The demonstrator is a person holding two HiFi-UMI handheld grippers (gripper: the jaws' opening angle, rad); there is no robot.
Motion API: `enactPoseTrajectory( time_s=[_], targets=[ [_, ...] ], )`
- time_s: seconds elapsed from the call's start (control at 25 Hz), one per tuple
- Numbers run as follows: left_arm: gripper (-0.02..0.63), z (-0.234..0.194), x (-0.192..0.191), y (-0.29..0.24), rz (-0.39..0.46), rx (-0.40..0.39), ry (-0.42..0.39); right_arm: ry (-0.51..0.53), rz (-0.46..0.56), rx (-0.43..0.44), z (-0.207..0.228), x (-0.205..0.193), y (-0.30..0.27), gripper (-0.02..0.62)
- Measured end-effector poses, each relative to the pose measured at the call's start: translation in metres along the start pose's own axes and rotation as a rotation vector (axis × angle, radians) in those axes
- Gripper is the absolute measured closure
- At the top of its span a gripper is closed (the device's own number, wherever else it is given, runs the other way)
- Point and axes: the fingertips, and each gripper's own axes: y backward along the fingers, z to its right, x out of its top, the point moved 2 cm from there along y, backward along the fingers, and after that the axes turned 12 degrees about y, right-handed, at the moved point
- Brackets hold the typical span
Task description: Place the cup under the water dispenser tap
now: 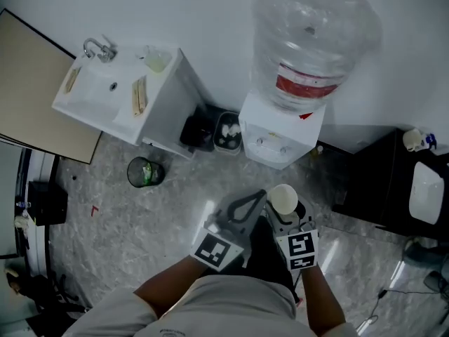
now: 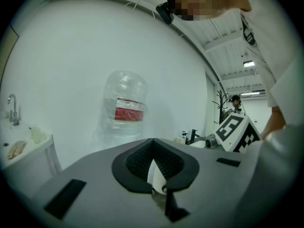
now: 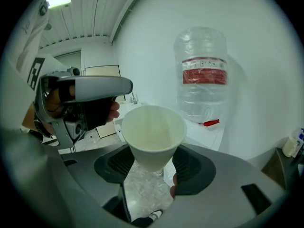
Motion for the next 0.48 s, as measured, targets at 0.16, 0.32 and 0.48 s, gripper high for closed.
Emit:
enactPoseTrajectory(
  time_s=[0.16, 0.32, 0.48],
  targets=[
    [0.603, -0.023, -0.012, -0.037, -0.008, 0.038, 0.032, 0.028, 0.007, 0.04, 0.03, -0.023, -0.039, 0.337],
    [0.603, -0.047, -0.026, -0.064, -0.02, 0.056, 0.05, 0.043, -0.003, 0.06, 0.047, -0.046, -0.073, 0.337],
    [0.603, -0.069, -0.054, -0.078, -0.055, 0.048, 0.067, 0.07, -0.029, 0.077, 0.046, -0.082, -0.11, 0.337]
  ],
)
